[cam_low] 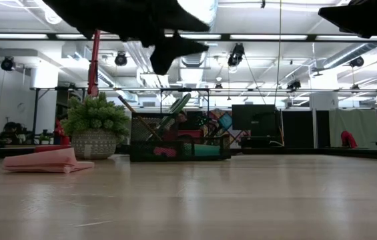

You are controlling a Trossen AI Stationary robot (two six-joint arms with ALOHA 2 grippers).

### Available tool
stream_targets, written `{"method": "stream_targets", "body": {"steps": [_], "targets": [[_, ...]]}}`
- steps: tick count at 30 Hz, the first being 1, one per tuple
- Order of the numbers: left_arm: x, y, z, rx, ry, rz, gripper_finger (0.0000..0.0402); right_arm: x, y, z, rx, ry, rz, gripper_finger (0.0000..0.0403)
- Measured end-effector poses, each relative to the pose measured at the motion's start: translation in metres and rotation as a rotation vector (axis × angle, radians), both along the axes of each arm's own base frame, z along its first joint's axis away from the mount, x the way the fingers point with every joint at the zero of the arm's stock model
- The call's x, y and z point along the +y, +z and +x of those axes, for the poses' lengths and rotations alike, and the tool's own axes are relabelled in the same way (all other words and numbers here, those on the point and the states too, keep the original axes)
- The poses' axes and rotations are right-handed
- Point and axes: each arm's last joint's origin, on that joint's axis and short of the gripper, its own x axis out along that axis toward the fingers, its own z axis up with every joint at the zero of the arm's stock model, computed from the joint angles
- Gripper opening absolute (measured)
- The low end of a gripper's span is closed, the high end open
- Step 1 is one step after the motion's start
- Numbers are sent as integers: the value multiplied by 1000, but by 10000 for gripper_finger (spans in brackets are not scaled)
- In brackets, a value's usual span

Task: Pick and place office supplies into organizer
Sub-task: Put the pink sticky notes into the desk organizer

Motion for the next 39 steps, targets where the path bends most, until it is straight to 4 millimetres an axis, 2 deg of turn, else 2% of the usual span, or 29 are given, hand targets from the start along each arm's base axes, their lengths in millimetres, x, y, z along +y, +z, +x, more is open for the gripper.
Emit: {"method": "stream_targets", "body": {"steps": [4,8,12,17,23,33,39], "targets": [[-22,-1,-3,31,-212,-121,169,0,0,0,0,-1,-4,9],[-48,-11,-11,161,-299,-162,169,0,0,0,1,-1,-5,9],[-71,-19,-21,350,-320,-216,169,0,0,0,1,-3,-12,9],[-90,-21,-35,598,-224,-271,169,0,0,0,2,-6,-24,9],[-100,-22,-53,830,-52,-271,169,0,0,0,2,-5,-22,9],[-110,-36,-62,866,-9,-106,169,0,0,0,2,-5,-21,9],[-106,-57,-72,1001,31,-25,169,0,0,0,2,-5,-21,9]]}}
